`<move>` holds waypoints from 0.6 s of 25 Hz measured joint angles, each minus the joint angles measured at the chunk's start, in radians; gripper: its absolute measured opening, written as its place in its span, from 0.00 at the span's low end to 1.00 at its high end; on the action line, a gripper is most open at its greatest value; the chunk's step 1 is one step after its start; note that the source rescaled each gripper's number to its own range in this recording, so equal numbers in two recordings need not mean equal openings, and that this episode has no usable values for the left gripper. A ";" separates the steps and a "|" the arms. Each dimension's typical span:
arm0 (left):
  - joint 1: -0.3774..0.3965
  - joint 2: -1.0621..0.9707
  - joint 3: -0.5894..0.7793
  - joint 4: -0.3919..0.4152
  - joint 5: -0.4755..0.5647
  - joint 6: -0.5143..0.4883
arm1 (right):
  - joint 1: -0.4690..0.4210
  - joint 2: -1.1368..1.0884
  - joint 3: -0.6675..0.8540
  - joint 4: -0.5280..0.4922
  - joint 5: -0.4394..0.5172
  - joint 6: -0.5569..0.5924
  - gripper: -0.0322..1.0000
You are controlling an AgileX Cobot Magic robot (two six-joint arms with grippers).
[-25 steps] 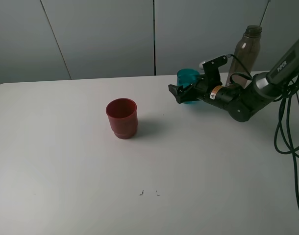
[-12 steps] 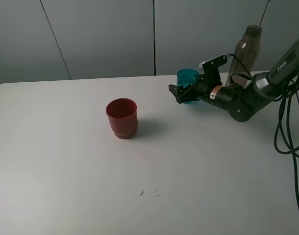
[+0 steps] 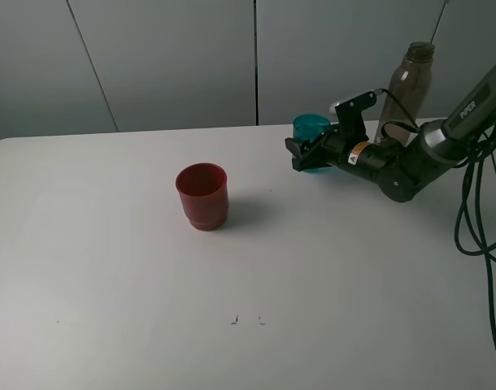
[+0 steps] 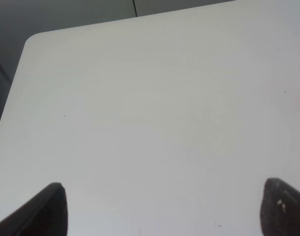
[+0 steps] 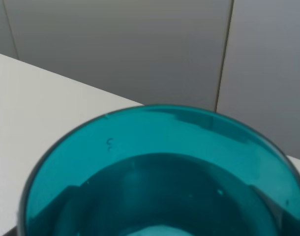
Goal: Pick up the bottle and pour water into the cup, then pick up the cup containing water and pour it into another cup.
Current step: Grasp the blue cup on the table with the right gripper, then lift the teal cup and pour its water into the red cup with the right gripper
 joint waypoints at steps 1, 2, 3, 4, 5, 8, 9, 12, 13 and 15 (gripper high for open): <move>0.000 0.000 0.000 0.000 0.000 0.000 | 0.000 0.000 0.000 0.000 0.000 0.000 0.10; 0.000 0.000 0.000 0.000 0.000 0.000 | 0.000 0.000 -0.002 0.000 0.002 0.000 0.10; 0.000 0.000 0.000 0.000 0.000 0.000 | 0.000 0.000 -0.002 -0.001 0.002 0.000 0.10; 0.000 0.000 0.000 0.000 0.000 0.000 | 0.000 0.000 -0.002 -0.001 0.002 0.000 0.10; 0.000 0.000 0.000 0.000 0.000 0.000 | 0.000 0.000 -0.003 -0.001 0.002 0.000 0.10; 0.000 0.000 0.000 0.000 0.000 0.000 | 0.000 0.000 -0.003 -0.001 0.002 0.000 0.10; 0.000 0.000 0.000 0.000 0.000 0.000 | 0.000 0.000 -0.003 -0.001 0.002 0.000 0.10; 0.000 0.000 0.000 0.000 0.000 0.000 | 0.001 0.000 -0.003 -0.001 0.002 0.006 0.10; 0.000 0.000 0.000 0.000 0.000 0.000 | 0.001 0.000 -0.003 -0.001 0.002 0.011 0.10; 0.000 0.000 0.000 0.000 0.000 0.000 | 0.001 0.000 -0.003 -0.002 0.002 0.016 0.10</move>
